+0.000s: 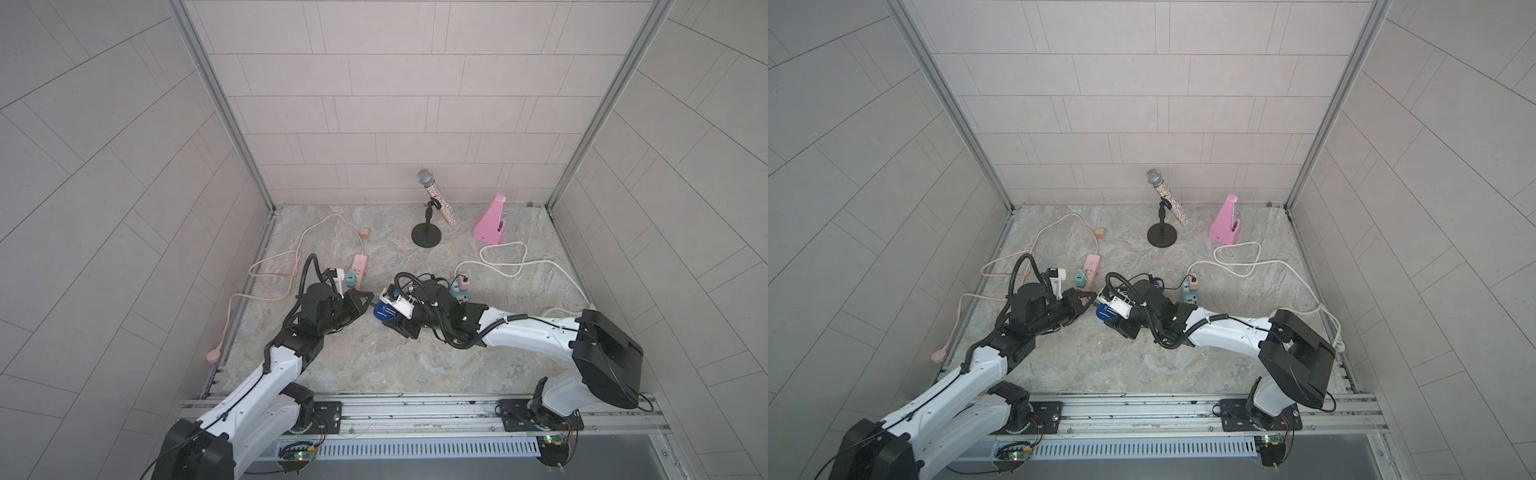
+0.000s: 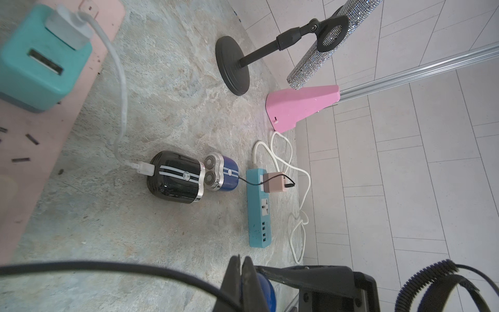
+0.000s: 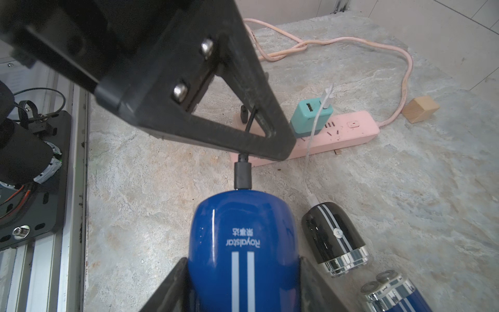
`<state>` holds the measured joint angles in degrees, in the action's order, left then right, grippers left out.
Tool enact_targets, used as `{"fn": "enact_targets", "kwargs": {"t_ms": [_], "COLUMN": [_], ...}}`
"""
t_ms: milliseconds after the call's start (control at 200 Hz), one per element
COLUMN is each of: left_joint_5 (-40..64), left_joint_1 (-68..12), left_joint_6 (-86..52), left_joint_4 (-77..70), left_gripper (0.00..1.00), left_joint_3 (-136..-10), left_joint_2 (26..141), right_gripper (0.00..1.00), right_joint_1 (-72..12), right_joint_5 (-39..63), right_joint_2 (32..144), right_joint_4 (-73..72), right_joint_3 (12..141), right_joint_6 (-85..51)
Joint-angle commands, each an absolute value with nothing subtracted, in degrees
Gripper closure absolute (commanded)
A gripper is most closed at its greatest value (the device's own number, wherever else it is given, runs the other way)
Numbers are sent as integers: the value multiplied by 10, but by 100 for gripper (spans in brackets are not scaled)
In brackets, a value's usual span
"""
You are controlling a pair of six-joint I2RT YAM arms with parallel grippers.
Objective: Unplug the electric shaver
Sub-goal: Remove the charging cable from the electric shaver.
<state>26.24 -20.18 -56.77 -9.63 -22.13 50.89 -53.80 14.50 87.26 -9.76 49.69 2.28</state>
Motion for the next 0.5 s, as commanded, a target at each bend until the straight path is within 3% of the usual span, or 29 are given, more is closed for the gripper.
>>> {"fn": "enact_targets", "kwargs": {"t_ms": [0,495], "left_joint_5": [216,212], "left_joint_1": [-189,-161], "left_joint_6": [-567,-556], "left_joint_4": [-130,-89], "left_gripper": [100,100], "left_joint_3": [-217,-214], "left_joint_2": [493,449], "right_gripper": [76,76], "right_joint_1": [-537,-536], "right_joint_5": [125,116], "right_joint_2": [855,852], "right_joint_4": [-36,-15], "right_joint_3": [473,459], "right_joint_6": [17,14]}}
